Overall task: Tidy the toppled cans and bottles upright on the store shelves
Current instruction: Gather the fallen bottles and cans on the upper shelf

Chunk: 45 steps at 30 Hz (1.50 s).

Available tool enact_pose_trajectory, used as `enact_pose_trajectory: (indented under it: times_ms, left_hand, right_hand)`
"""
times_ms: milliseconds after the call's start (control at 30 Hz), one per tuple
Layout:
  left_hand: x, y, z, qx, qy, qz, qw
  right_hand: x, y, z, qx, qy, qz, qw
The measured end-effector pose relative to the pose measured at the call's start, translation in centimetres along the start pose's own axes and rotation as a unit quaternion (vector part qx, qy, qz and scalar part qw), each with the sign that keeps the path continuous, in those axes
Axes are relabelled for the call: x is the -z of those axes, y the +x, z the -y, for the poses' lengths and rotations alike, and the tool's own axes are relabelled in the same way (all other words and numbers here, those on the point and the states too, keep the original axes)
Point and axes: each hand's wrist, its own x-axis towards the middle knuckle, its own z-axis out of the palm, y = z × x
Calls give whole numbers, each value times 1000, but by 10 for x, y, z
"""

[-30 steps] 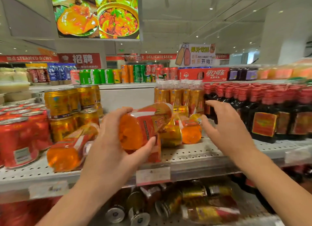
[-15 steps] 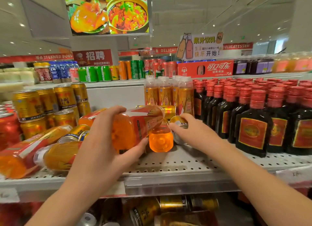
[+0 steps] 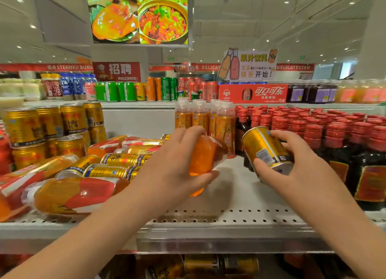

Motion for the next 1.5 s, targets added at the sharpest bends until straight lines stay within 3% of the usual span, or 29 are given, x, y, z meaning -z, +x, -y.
enact_pose_trajectory:
  times_ms: [233, 433, 567, 733, 833, 1000, 1133, 1267, 1367, 1500]
  left_hand:
    - [-67, 41, -16, -37, 174, 103, 979]
    - [-78, 42, -15, -70, 156, 166, 971]
    - [-62, 40, -20, -49, 141, 201, 968]
    - [3, -8, -12, -19, 126, 72, 989]
    - [60, -53, 16, 40, 116, -14, 992]
    - [137, -121, 97, 180, 230, -114, 950]
    - [168, -166, 161, 258, 252, -90, 928]
    - [170, -191, 201, 283, 116, -51, 951]
    - [166, -199, 217, 253, 60, -36, 965]
    - [161, -198, 224, 161, 103, 17, 981]
  right_hand:
    - [9, -11, -22, 15, 7, 23, 1000]
    - [4, -6, -33, 40, 18, 47, 998]
    - [0, -3, -25, 64, 31, 48, 996]
    - [-12, -3, -3, 98, 69, 56, 991]
    - [-30, -3, 20, 122, 102, 55, 986]
    - [-79, -14, 79, 152, 133, 78, 976]
    - [-124, -26, 137, 165, 137, 105, 971]
    - [-170, -31, 201, 172, 140, 77, 972]
    - [-202, -36, 244, 178, 123, 71, 974]
    - [-238, -41, 279, 178, 97, 65, 977]
